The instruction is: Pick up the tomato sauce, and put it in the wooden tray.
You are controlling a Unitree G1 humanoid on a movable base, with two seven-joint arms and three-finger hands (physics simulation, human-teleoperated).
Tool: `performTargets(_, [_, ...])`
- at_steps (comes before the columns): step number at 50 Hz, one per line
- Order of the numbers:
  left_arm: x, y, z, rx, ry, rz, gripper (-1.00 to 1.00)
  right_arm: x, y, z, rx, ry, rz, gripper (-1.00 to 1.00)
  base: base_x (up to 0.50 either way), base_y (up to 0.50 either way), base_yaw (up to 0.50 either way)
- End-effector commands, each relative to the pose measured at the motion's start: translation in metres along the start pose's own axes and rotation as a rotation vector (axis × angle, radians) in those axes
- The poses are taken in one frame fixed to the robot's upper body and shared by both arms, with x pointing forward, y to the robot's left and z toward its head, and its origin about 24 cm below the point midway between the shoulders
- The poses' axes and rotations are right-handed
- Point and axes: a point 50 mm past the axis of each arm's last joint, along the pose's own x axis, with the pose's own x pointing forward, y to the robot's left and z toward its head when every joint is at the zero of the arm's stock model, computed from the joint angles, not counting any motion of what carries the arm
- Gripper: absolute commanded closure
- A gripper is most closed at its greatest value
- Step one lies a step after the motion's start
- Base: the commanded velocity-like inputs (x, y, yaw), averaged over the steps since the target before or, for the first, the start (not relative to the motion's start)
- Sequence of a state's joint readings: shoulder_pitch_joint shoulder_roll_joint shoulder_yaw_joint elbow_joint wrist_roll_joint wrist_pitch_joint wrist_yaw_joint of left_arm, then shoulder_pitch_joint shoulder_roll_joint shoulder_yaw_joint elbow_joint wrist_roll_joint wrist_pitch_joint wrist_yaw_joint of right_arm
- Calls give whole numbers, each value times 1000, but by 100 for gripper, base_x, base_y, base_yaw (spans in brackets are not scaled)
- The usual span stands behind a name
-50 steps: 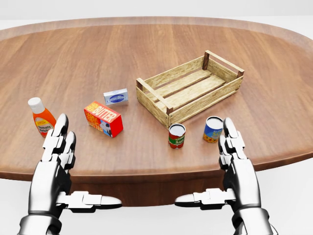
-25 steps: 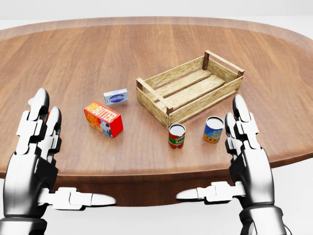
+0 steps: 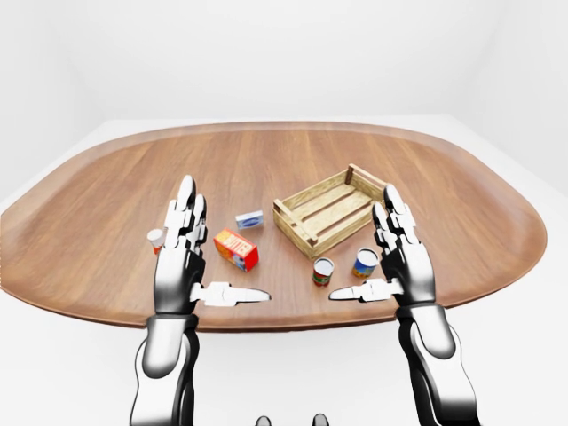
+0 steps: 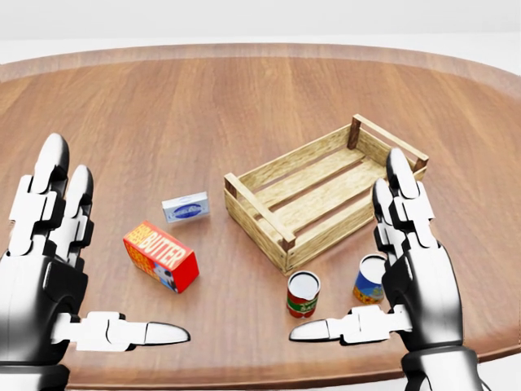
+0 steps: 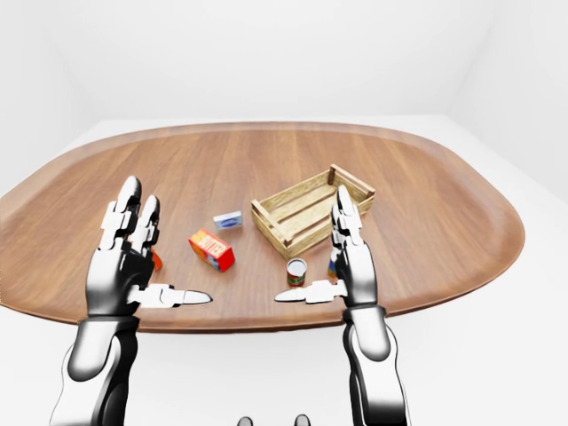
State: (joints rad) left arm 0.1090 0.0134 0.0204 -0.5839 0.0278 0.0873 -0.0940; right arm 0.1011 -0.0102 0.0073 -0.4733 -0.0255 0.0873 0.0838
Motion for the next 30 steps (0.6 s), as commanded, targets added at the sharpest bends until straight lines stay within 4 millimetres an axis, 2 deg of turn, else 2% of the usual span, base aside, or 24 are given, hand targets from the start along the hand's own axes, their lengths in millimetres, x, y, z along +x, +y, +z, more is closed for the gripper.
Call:
performTargets(1, [-1,0,2,1,-6,-1,-100,-1,1,-1,-1,6,6,-100,50,0,0])
performTargets(30, [-1,-2,-1,-3,5,-8,-100,-2,3,-8,1,36,9,-100,50,0,0])
